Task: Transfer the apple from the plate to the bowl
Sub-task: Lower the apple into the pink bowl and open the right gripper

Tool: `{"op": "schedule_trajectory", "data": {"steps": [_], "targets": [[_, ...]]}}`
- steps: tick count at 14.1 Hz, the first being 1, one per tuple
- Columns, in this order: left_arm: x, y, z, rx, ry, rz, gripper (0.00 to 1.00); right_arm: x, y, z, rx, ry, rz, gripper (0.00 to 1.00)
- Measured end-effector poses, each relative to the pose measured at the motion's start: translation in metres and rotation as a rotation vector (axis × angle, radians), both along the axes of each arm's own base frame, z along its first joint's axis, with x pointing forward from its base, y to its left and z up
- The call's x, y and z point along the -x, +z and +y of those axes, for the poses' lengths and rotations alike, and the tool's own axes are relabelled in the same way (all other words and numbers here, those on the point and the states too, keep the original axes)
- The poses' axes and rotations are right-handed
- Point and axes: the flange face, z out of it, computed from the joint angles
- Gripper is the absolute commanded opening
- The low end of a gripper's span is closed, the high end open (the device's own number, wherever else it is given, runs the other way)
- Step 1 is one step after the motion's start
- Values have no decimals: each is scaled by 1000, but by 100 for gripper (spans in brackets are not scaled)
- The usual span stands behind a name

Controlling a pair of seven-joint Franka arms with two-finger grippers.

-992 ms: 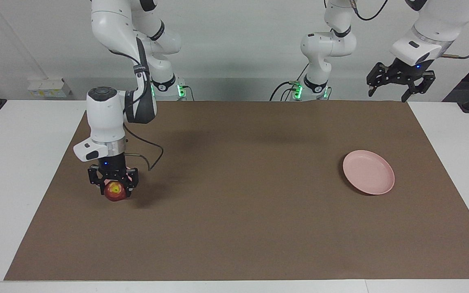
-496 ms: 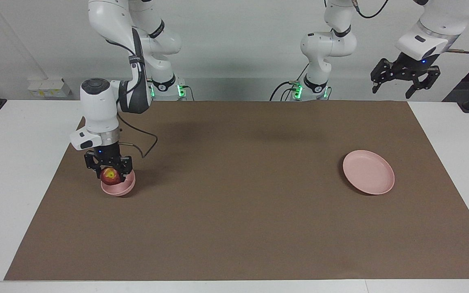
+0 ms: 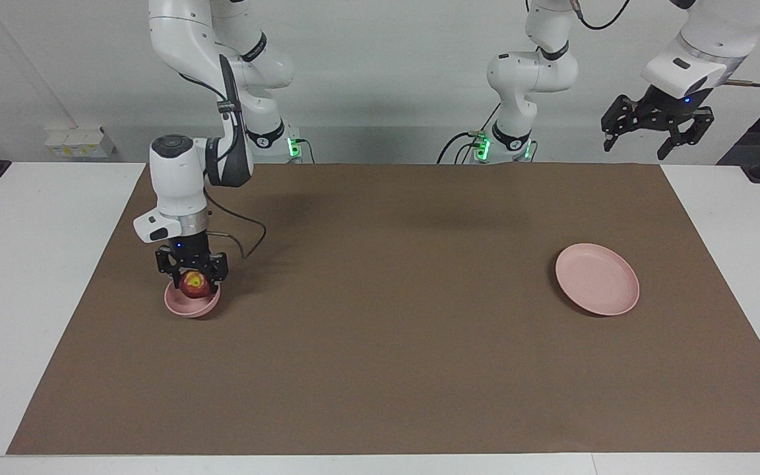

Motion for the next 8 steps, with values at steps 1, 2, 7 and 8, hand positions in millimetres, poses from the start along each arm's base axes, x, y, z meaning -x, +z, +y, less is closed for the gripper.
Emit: {"op": "schedule_trajectory", "data": {"steps": [1, 2, 7, 8], "targets": [[0, 0, -3, 0, -5, 1, 100, -4, 8, -4, 10, 4, -5, 100], [1, 0, -5, 0, -9, 5, 100, -6, 17, -7, 21, 10, -2, 100], [0, 0, 9, 0, 17, 12, 100, -12, 67, -10, 69, 23, 102, 100], [0, 0, 14, 1, 26, 13, 100, -11, 87, -8, 67, 13, 148, 100]]}}
